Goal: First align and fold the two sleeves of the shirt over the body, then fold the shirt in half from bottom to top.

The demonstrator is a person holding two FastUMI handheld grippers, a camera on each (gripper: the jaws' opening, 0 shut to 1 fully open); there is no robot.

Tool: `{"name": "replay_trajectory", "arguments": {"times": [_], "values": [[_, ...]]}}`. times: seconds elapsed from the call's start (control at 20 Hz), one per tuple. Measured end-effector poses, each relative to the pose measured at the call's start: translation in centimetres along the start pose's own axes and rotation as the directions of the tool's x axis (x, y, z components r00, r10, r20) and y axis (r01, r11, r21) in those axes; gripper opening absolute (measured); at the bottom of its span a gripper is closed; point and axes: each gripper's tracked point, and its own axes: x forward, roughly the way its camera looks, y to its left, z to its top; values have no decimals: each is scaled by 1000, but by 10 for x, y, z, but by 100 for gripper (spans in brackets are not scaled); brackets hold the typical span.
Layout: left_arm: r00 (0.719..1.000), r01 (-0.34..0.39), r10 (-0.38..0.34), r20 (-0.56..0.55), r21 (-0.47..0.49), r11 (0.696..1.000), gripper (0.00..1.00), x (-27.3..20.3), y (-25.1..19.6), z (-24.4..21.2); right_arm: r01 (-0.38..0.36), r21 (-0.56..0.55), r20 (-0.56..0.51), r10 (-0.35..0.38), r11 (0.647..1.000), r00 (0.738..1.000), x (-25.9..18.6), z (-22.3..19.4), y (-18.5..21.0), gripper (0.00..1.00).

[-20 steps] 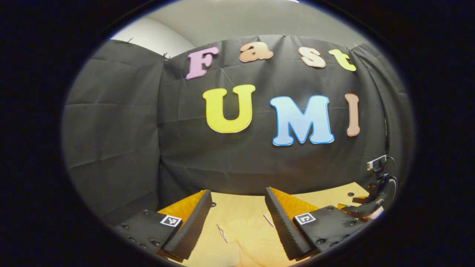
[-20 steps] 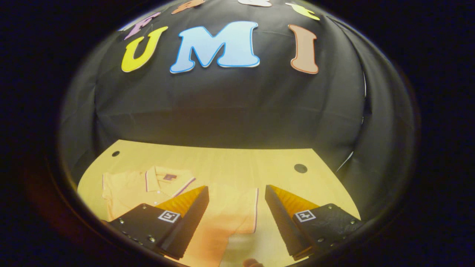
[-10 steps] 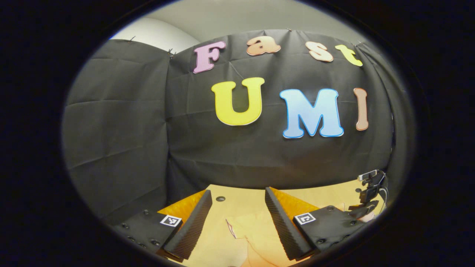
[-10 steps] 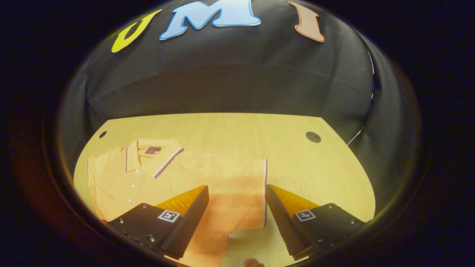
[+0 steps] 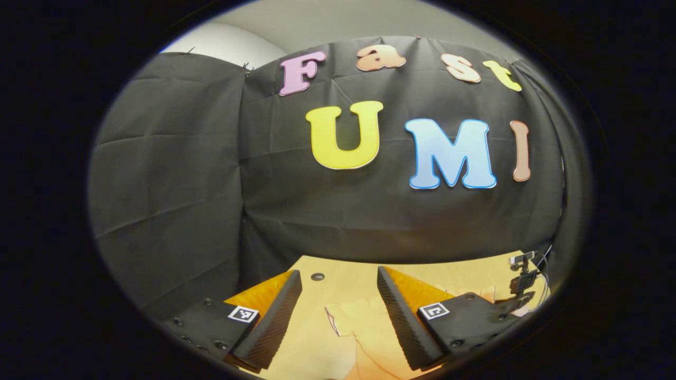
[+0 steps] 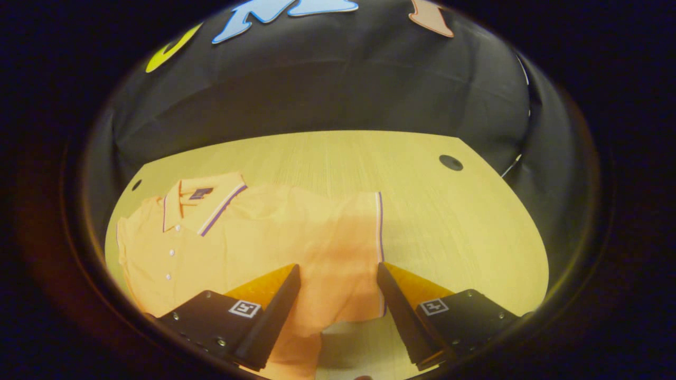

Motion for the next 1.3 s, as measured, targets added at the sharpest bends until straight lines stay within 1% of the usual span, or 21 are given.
{"name": "replay_trajectory", "arguments": {"times": [0.05,0.1,0.15,0.2,0.25,0.3,0.35,0.5,0.55,0.6,0.65,0.7,0.9,1.0,1.1,1.2,1.3], "values": [[1000,1,-1,-1,-3,1000,96,0,0,0,-8,-7,6,8,1000,1000,0,2,2,93],[1000,1,-1,-3,-6,1000,96,0,-1,-1,-25,-16,7,25,1000,1000,2,0,7,75],[1000,1,-2,-5,-8,1000,96,0,-1,-2,-38,-22,6,38,999,999,3,1,12,70],[1000,1,-1,-9,-9,1000,96,0,-1,-2,-48,-25,4,48,999,999,3,1,17,48],[1000,2,-2,-12,-9,1000,96,0,-1,-3,-50,-28,6,50,998,999,2,2,20,37],[1000,1,-1,-15,-7,1000,96,0,-1,-2,-38,-37,9,39,999,999,4,2,20,19],[1000,-2,2,-16,-7,1000,96,0,0,-2,-34,-46,8,34,998,999,3,2,21,16],[1000,-13,13,-19,-7,1000,96,-1,0,-2,-39,-43,-4,38,998,999,3,4,20,16],[1000,-17,17,-19,-7,1000,94,-1,1,-2,-30,-49,-6,30,998,1000,2,6,19,16],[1000,-22,22,-20,-8,1000,96,-2,1,-2,-15,-72,8,16,997,1000,0,11,17,16],[999,-26,25,-22,-9,1000,96,-3,1,-2,-10,-94,30,13,995,999,-3,19,19,19],[999,-29,29,-22,-12,999,96,-3,1,-2,-20,-110,51,25,994,998,-9,26,27,16],[999,-35,34,-22,-25,999,95,-3,2,-3,-104,-190,108,126,976,986,-31,49,78,16],[999,-36,36,-22,-31,999,95,-4,1,-3,-156,-233,111,186,960,976,-39,51,111,16],[999,-40,39,-21,-32,999,95,-5,2,-2,-195,-270,102,229,943,968,-44,47,138,16],[998,-50,50,-24,-30,998,95,-5,3,-3,-212,-308,73,245,928,967,-41,35,157,16],[998,-62,61,-30,-35,997,95,-5,4,-3,-220,-325,35,244,920,969,-38,23,163,16]]}}
